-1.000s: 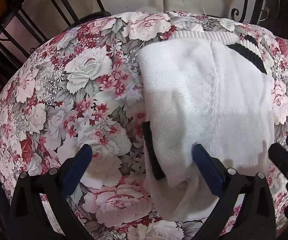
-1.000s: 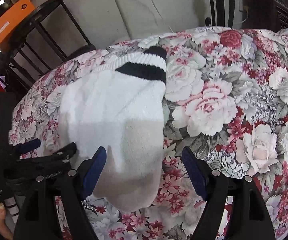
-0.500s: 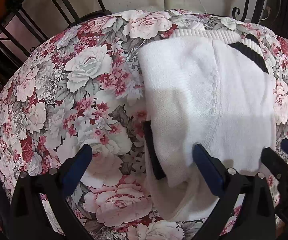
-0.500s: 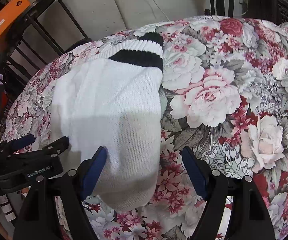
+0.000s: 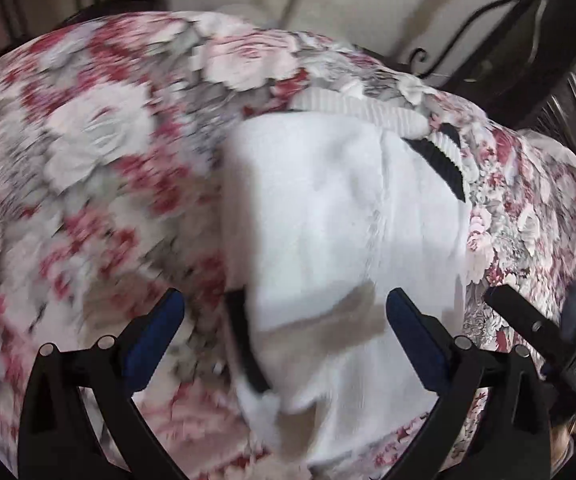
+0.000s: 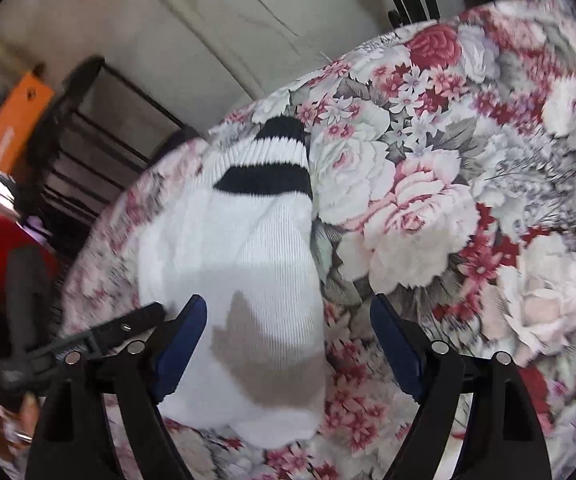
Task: Fold small clothes
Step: 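Grasp the strip's hem end with both grippers and lift it, then fold the held hem end over toward the striped collar with both grippers, then lay the folded end down and open both grippers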
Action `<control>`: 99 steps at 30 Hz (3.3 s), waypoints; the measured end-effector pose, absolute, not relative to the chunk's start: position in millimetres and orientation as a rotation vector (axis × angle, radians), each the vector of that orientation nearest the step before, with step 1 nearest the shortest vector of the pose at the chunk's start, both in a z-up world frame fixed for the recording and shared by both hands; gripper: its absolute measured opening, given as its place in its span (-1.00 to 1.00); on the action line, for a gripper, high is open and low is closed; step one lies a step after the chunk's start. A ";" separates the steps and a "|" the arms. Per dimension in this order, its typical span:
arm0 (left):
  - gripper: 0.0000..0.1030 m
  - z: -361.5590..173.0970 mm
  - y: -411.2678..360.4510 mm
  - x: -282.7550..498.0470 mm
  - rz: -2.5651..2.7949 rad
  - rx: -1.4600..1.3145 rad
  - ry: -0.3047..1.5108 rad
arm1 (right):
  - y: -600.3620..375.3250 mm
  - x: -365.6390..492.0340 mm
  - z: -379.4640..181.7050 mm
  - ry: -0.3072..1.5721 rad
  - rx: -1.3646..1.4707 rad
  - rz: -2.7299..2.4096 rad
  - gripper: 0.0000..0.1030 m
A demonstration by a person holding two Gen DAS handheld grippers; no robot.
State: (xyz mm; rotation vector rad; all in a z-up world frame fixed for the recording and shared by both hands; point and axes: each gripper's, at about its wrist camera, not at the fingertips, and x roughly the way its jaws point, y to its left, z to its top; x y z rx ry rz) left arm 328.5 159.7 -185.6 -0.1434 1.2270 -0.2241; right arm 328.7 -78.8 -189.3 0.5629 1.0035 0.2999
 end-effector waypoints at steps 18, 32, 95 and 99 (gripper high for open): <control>0.79 -226.4 177.1 350.3 -0.530 -0.360 1.159 | -35.3 373.5 -230.0 0.951 0.606 0.489 0.11; 0.06 -165.2 195.9 286.1 -0.498 -0.400 1.129 | 1.4 316.3 -148.4 0.946 0.599 0.603 -0.26; 0.90 -62.1 680.3 -134.9 0.543 -0.615 0.884 | 480.5 43.6 -66.6 1.079 0.114 0.977 0.54; 0.90 -45.3 642.5 -149.1 0.686 -0.465 0.915 | 467.7 12.7 -49.4 1.009 -0.007 0.952 0.71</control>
